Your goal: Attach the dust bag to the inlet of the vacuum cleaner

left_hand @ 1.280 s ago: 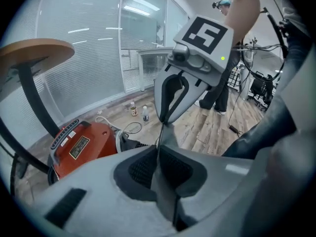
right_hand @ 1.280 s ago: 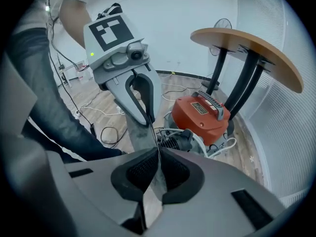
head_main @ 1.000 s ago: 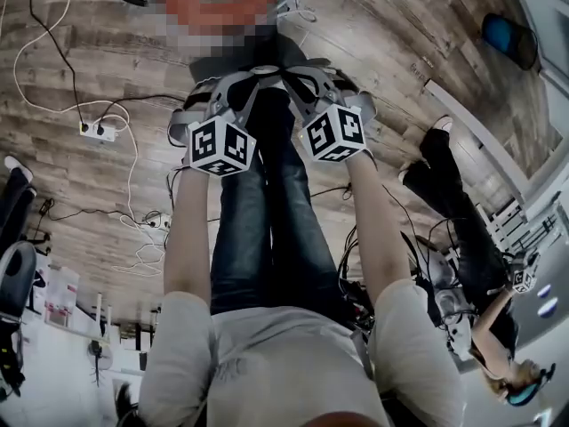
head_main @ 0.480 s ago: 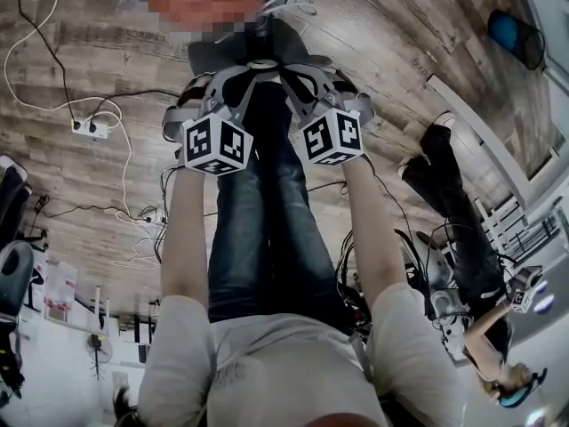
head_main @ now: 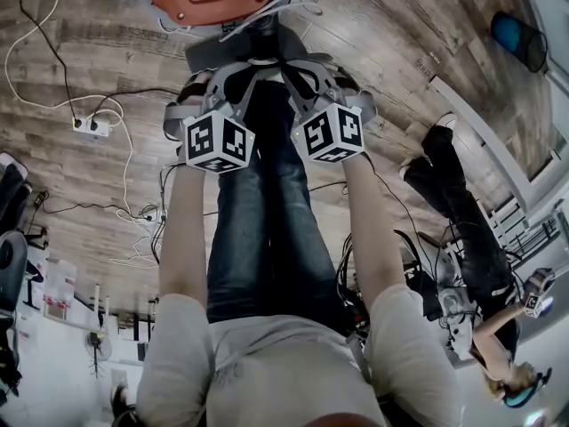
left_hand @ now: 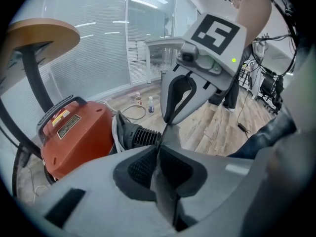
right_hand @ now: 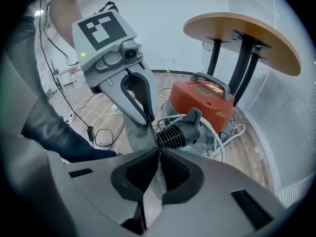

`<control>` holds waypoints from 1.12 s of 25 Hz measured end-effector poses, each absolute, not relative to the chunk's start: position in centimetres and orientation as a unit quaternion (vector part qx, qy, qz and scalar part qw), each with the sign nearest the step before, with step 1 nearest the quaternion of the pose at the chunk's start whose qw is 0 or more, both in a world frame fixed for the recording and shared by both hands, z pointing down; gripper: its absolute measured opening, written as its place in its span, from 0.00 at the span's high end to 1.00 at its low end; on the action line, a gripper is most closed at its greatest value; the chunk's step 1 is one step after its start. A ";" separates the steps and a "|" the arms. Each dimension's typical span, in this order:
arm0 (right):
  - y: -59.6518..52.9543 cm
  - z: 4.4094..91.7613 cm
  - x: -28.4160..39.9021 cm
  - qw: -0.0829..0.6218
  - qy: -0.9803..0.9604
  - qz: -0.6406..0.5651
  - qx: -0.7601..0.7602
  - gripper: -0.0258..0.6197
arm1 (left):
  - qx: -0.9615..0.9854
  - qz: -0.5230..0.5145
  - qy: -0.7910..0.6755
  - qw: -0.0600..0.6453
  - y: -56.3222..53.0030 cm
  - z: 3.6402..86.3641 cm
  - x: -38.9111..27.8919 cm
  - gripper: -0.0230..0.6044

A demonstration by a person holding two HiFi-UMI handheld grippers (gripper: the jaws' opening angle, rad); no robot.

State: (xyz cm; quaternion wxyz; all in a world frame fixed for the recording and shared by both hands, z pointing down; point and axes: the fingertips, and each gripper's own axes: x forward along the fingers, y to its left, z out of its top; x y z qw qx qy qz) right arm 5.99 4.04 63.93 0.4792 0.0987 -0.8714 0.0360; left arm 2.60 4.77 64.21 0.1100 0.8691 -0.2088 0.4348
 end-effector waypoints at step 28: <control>1.9 64.3 6.6 0.488 -0.868 0.010 0.090 0.93 | 0.868 0.424 -0.231 0.112 2.8 64.5 3.2 0.91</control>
